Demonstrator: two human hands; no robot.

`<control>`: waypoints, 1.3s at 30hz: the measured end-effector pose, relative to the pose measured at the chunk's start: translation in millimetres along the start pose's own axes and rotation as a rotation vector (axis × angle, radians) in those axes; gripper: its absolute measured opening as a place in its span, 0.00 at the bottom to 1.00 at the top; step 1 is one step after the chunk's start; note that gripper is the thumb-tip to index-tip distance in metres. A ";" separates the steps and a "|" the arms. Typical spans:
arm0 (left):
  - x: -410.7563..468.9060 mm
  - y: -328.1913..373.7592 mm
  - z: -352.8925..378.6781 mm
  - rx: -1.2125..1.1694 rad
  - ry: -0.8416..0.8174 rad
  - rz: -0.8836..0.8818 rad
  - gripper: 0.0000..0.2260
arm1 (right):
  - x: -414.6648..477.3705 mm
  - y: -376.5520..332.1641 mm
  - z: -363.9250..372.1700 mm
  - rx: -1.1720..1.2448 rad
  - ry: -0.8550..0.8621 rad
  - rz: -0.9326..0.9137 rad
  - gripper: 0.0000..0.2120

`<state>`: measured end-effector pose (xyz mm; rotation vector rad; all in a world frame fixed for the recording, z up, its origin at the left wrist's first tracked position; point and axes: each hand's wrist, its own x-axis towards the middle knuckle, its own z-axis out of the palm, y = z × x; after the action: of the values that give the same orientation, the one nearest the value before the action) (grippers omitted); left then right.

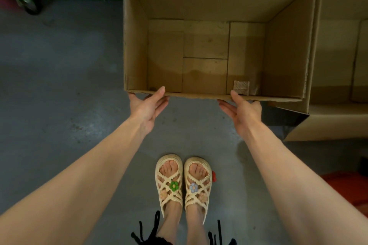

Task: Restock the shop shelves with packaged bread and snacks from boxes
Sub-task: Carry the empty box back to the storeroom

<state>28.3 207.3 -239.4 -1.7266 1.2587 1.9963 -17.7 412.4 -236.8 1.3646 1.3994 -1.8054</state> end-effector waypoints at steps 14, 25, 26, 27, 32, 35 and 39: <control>-7.3 -0.9 4.2 -0.012 -0.001 -0.027 0.43 | -3.5 1.6 2.0 -0.039 -0.051 -0.016 0.48; -30.0 -1.9 5.9 0.062 -0.008 -0.047 0.45 | -25.0 -0.9 -3.4 -0.224 -0.028 -0.074 0.48; -34.7 -2.5 6.2 0.071 -0.009 -0.047 0.44 | -28.5 -2.2 -3.8 -0.239 -0.014 -0.076 0.49; -42.5 -1.6 5.3 0.086 -0.012 -0.046 0.43 | -35.5 -5.0 -4.0 -0.256 -0.006 -0.081 0.49; -82.5 8.2 -3.5 0.185 -0.042 -0.012 0.34 | -72.7 -20.5 -4.4 -0.372 -0.022 -0.117 0.44; -110.5 25.3 -8.6 0.262 -0.056 0.067 0.29 | -100.8 -33.9 0.1 -0.430 -0.046 -0.166 0.39; -154.5 60.7 -14.3 0.382 -0.069 0.185 0.24 | -149.2 -61.2 17.5 -0.486 -0.087 -0.267 0.30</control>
<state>43.3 215.1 -73.6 -1.3936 1.6962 1.7395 -17.0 389.7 -76.2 0.8717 1.8854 -1.5083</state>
